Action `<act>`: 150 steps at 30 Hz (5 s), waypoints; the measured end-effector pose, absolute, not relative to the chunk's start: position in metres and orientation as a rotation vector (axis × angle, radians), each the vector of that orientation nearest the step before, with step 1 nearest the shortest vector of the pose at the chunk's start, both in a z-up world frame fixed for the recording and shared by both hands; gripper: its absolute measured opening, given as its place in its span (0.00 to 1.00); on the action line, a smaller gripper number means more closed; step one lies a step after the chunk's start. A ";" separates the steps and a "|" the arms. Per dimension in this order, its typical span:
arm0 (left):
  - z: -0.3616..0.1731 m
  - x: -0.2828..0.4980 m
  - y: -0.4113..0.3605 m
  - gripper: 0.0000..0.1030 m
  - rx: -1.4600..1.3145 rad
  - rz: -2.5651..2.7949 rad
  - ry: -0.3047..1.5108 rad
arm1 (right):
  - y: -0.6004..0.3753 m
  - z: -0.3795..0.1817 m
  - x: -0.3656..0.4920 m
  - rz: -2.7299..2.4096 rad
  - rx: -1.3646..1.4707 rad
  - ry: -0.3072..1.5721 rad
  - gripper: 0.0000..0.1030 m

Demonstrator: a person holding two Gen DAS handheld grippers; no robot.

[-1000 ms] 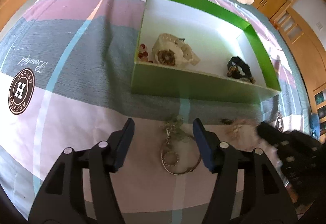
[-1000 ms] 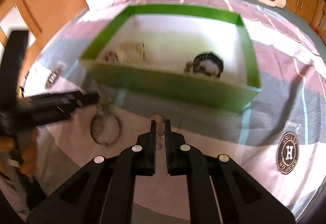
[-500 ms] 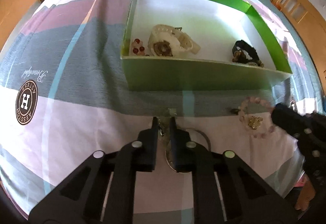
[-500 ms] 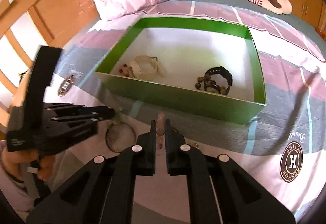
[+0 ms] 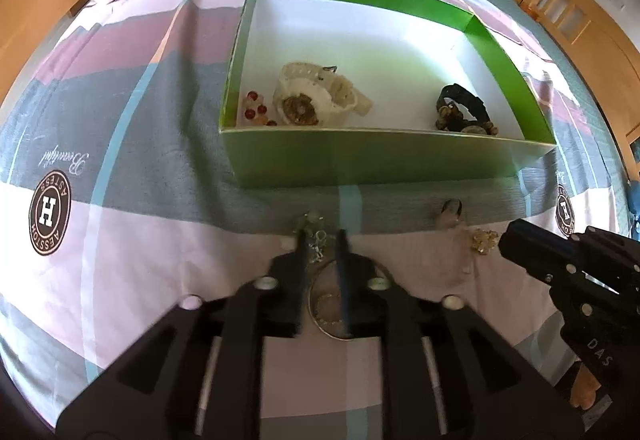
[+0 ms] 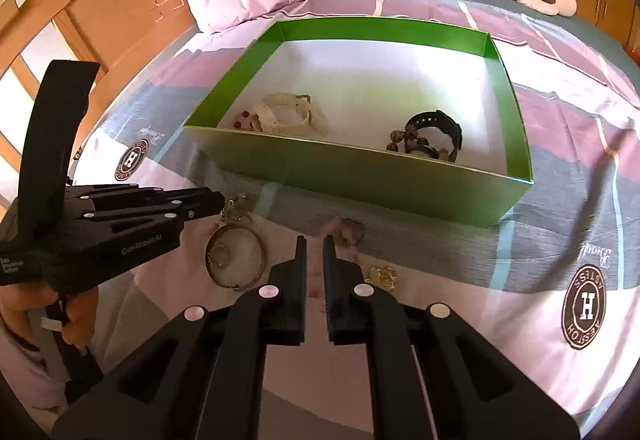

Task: Organize jewelry
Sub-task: 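Close the right tool on the pink bead bracelet while the left holds the silver bangle, then carry the silver bangle and pink bracelet into the green box and open both tools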

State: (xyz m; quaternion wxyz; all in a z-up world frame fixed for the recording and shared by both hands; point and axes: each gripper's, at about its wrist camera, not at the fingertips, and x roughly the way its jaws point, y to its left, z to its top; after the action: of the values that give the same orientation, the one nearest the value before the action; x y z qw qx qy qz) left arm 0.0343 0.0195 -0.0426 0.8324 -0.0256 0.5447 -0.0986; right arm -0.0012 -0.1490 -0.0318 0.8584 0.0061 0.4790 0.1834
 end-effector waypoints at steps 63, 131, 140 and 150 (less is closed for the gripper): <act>0.007 0.019 0.028 0.03 -0.067 -0.214 0.932 | -0.151 -0.025 -0.005 0.328 -0.021 0.884 0.02; 0.040 0.060 0.020 0.03 -0.034 -0.130 0.795 | -0.187 0.041 0.026 0.330 0.131 0.601 0.07; 0.024 0.105 0.005 0.03 -0.033 -0.132 0.856 | -0.211 0.008 0.066 0.269 0.191 0.700 0.07; 0.019 0.103 -0.003 0.46 0.021 -0.147 0.862 | -0.219 0.002 0.061 0.234 0.236 0.745 0.45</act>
State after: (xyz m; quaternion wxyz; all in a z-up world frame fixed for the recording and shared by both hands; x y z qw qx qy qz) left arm 0.1026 -0.0032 0.0194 0.9059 0.0101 0.4173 -0.0714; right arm 0.0608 -0.2187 0.0021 0.9180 0.1146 0.3622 0.1138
